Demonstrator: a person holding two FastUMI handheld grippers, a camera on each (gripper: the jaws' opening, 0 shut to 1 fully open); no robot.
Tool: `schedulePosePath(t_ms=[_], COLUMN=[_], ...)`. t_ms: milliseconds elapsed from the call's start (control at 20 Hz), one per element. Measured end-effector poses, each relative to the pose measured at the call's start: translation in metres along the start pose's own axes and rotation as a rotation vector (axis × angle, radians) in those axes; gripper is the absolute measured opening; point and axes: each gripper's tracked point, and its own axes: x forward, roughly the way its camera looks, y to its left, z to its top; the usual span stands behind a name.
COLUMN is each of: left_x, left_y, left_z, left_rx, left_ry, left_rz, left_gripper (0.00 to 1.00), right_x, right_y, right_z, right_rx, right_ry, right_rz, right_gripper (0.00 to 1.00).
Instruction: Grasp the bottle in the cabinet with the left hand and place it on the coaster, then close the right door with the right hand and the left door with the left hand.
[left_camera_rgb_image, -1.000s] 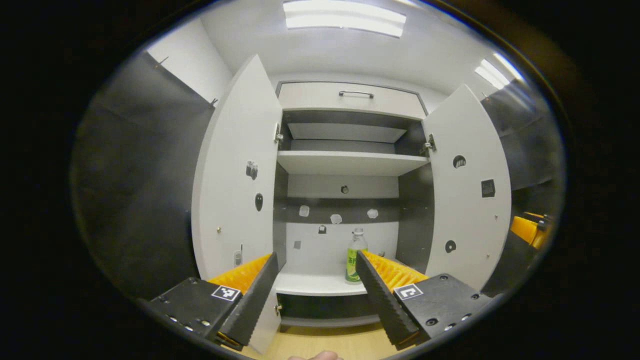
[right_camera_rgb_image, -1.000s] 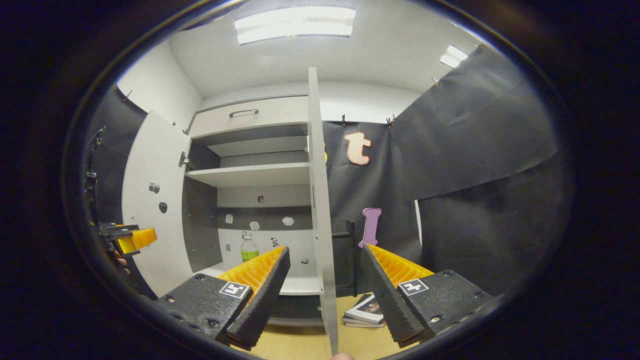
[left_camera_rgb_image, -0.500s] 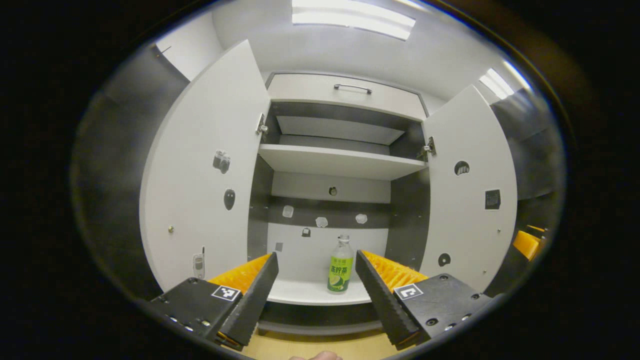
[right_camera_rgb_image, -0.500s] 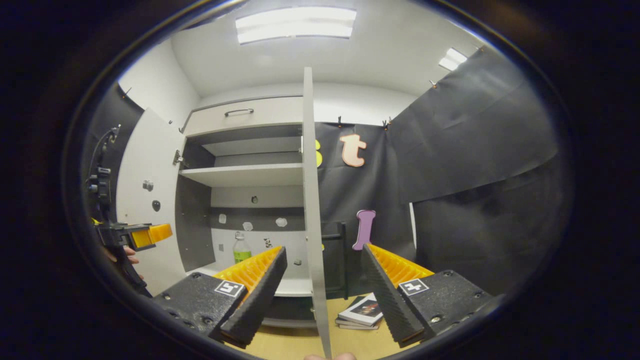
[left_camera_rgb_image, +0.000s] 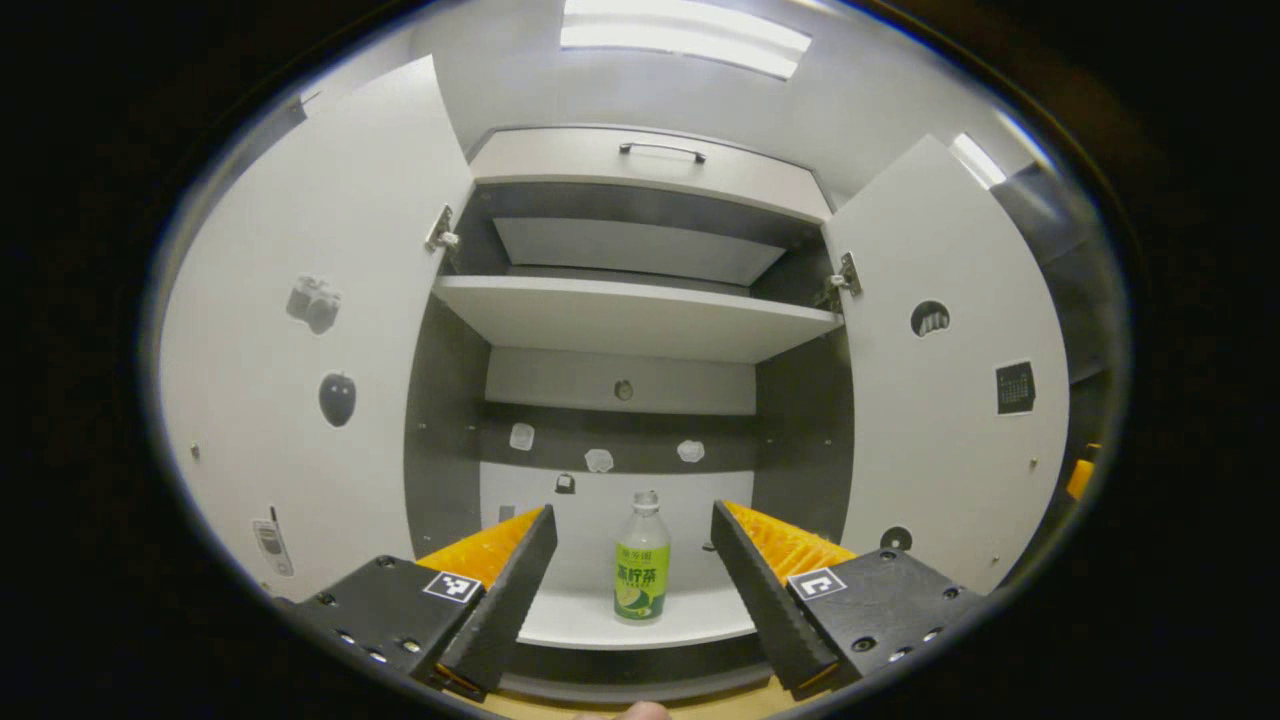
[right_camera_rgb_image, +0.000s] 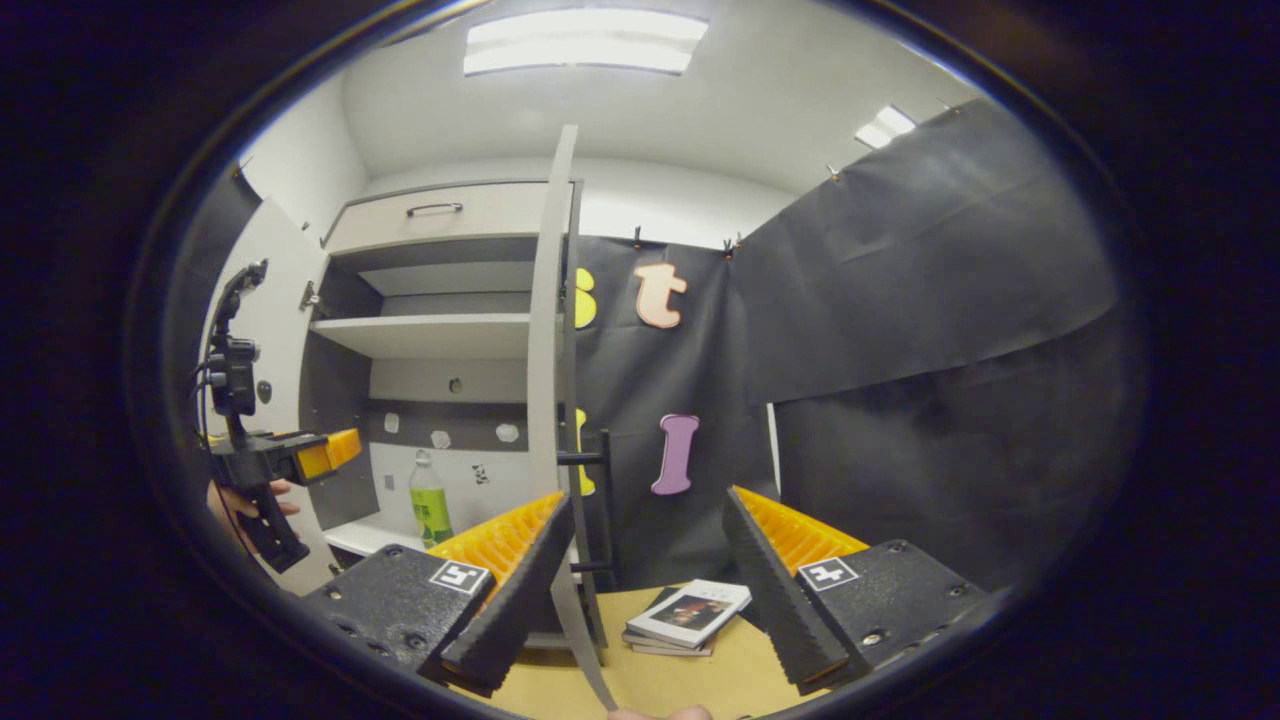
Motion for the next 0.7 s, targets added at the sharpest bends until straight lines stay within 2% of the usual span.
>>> schedulePosePath(t_ms=[50,100,150,250,300,350,600,650,700], left_x=[0.008,0.015,0.022,0.038,0.047,0.054,0.091,0.097,0.102], left_y=[-0.001,-0.004,-0.006,-0.007,-0.007,-0.007,-0.004,-0.004,-0.004], left_z=[-0.007,-0.013,-0.018,-0.027,-0.031,-0.035,-0.070,-0.077,-0.083], left_rx=[0.007,0.009,0.012,0.023,0.029,0.034,0.039,0.049,0.054], left_ry=[0.015,0.028,0.039,0.050,0.057,0.062,0.117,0.131,0.140], left_rz=[-0.004,-0.011,-0.018,-0.026,-0.029,-0.027,-0.032,-0.029,-0.031], left_gripper=[1.00,1.00,0.92,1.00,0.92,0.96,0.96,1.00,0.96], right_x=[0.000,-0.001,-0.002,-0.003,-0.004,-0.006,-0.012,-0.014,-0.015], right_y=[-0.004,-0.009,-0.012,-0.020,-0.022,-0.027,-0.044,-0.046,-0.048], right_z=[-0.001,-0.002,-0.003,-0.003,-0.003,-0.003,-0.002,-0.002,-0.003], right_rx=[-0.002,-0.004,-0.006,-0.011,-0.015,-0.014,-0.009,-0.009,-0.008], right_ry=[0.000,0.000,0.001,0.003,0.006,0.005,0.000,0.001,0.003], right_rz=[-0.017,-0.032,-0.046,-0.071,-0.084,-0.095,-0.156,-0.167,-0.175], right_gripper=[0.96,0.97,0.97,0.98,0.97,0.97,0.96,0.97,0.97])
